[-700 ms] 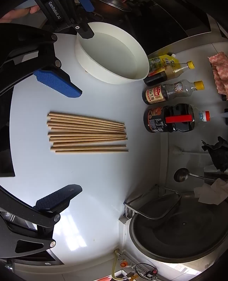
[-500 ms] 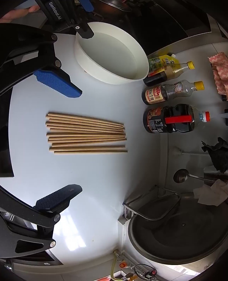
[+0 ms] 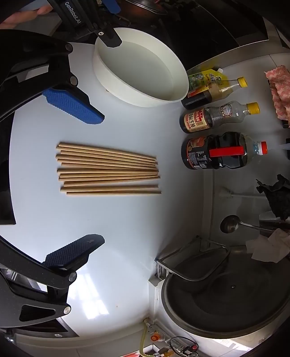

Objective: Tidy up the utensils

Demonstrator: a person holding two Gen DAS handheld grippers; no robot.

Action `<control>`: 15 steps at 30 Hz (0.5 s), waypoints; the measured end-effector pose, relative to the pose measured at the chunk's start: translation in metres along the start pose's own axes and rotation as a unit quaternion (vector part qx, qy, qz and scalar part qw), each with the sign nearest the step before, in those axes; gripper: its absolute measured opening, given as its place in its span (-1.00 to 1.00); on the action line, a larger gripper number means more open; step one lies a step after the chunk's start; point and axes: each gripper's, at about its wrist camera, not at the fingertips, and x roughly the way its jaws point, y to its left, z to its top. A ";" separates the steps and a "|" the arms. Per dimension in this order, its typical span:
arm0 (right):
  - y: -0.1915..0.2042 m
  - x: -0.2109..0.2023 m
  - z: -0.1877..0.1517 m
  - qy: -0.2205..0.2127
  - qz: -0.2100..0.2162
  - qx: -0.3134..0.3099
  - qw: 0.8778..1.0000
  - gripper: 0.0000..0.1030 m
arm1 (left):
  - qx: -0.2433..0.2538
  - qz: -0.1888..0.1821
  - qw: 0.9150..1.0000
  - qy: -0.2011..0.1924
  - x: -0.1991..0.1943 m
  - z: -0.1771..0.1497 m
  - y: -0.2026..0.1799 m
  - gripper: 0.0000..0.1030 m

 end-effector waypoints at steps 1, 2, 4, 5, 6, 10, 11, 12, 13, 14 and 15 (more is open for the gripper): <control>-0.001 -0.001 -0.001 0.000 0.000 0.000 1.000 0.84 | 0.000 0.000 1.000 0.000 0.000 0.000 0.000 0.89; -0.002 -0.001 -0.002 0.001 0.000 0.000 1.000 0.84 | 0.000 0.001 1.000 -0.001 0.000 0.000 0.000 0.89; -0.004 -0.003 -0.003 0.001 0.000 0.001 1.000 0.84 | -0.001 0.001 1.000 0.000 0.000 0.001 0.001 0.89; 0.000 0.000 0.001 0.001 0.000 0.001 1.000 0.84 | -0.001 0.001 1.000 0.000 0.000 0.001 0.001 0.89; -0.001 0.000 0.001 0.000 0.000 0.001 1.000 0.84 | -0.002 0.001 1.000 0.000 0.000 0.002 0.001 0.89; 0.002 0.002 0.001 0.001 0.001 0.001 1.000 0.84 | 0.000 0.000 1.000 -0.001 0.000 0.001 0.002 0.89; 0.001 0.002 0.002 0.002 0.001 0.001 1.000 0.84 | 0.000 0.000 1.000 -0.001 0.000 0.001 0.002 0.89; 0.001 0.003 0.003 0.002 0.001 0.001 1.000 0.84 | 0.000 0.001 1.000 -0.001 0.000 0.001 0.002 0.89; 0.002 0.003 0.004 0.002 0.001 0.002 1.000 0.84 | 0.000 0.000 1.000 -0.001 0.001 0.002 0.002 0.89; 0.002 0.003 0.003 0.002 0.001 0.001 1.000 0.84 | 0.000 0.000 1.000 -0.001 0.001 0.002 0.003 0.88; 0.002 0.003 0.004 0.002 0.001 0.001 1.000 0.84 | 0.000 0.000 1.000 -0.001 0.002 0.002 0.003 0.89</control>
